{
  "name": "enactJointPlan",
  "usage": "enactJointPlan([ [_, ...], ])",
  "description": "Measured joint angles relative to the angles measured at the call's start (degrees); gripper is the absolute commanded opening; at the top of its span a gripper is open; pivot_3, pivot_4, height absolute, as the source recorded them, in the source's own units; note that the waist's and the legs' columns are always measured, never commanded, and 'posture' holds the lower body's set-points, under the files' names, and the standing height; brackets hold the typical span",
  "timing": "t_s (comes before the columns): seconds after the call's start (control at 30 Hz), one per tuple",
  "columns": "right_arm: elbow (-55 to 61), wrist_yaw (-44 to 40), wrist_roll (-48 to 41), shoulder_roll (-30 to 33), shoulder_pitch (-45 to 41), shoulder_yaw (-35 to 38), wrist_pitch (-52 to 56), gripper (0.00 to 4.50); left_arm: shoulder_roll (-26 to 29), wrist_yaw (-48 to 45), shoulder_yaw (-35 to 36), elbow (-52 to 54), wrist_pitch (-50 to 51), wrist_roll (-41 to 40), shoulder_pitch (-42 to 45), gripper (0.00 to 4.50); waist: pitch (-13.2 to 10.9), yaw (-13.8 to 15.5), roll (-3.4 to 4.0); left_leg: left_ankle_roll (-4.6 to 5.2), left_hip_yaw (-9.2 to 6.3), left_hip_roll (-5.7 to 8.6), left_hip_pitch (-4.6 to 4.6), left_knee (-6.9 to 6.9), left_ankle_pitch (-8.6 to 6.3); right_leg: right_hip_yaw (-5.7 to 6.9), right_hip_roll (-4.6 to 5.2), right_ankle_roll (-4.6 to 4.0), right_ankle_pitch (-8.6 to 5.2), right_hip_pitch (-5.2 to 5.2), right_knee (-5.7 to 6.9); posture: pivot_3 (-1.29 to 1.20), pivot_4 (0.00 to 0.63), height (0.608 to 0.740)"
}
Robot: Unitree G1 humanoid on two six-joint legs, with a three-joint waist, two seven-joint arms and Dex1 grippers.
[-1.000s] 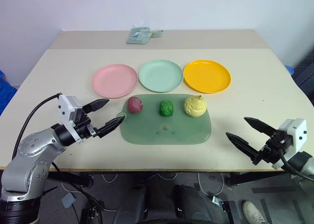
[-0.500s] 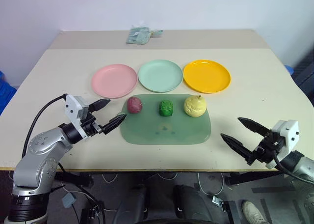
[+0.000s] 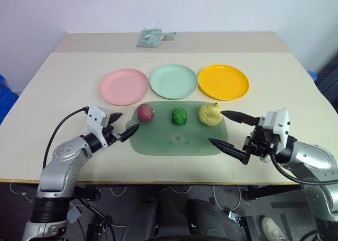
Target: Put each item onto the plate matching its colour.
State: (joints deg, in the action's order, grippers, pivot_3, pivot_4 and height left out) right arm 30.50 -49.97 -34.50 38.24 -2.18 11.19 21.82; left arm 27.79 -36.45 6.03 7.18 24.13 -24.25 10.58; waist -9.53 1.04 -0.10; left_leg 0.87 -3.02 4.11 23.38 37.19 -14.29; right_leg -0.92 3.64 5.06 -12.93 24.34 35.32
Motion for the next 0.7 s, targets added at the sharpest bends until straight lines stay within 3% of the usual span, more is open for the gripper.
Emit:
enactJointPlan([
  [0.3,-0.3,1.1,0.0,0.2,-1.1,-0.7,1.2,4.47,-4.3,5.3,-3.4,-2.9,3.6,2.7,7.3,4.50,0.0,-0.2,0.00,0.01,0.00,0.00,0.00,-0.02,0.00,0.00,-0.03,0.20,0.11,0.04,0.04,0.00,0.150,0.740],
  [0.4,-0.3,1.2,0.0,0.3,-0.9,-0.6,1.1,4.50,-4.8,6.6,-4.7,-5.8,4.4,4.3,10.0,3.61,0.0,-0.1,-0.01,0.01,0.00,0.01,0.01,0.00,0.00,0.00,-0.03,0.21,0.12,0.03,0.05,0.00,0.150,0.740],
  [0.53,-0.2,1.6,0.0,0.5,0.0,-0.1,1.1,4.50,-5.3,7.2,-5.0,-8.4,4.3,6.0,12.3,1.79,0.0,-0.1,-0.01,0.01,0.00,0.02,0.01,0.01,0.00,0.00,-0.03,0.21,0.12,0.03,0.05,0.00,0.150,0.740],
  [0.57,-0.2,1.8,0.0,0.5,0.1,0.1,1.1,4.50,-5.5,7.4,-5.1,-8.8,4.1,6.4,12.6,1.59,0.0,-0.2,-0.01,0.01,0.00,0.02,0.01,0.01,0.00,0.00,-0.03,0.22,0.13,0.03,0.05,0.00,0.150,0.740],
  [0.7,0.0,2.5,0.0,0.5,0.2,0.6,1.1,4.50,-6.4,8.6,-5.1,-9.6,3.8,7.5,13.4,1.59,0.0,-0.2,-0.01,0.01,0.00,0.02,0.00,0.00,0.00,0.00,-0.03,0.22,0.13,0.03,0.07,0.00,0.150,0.740],
])
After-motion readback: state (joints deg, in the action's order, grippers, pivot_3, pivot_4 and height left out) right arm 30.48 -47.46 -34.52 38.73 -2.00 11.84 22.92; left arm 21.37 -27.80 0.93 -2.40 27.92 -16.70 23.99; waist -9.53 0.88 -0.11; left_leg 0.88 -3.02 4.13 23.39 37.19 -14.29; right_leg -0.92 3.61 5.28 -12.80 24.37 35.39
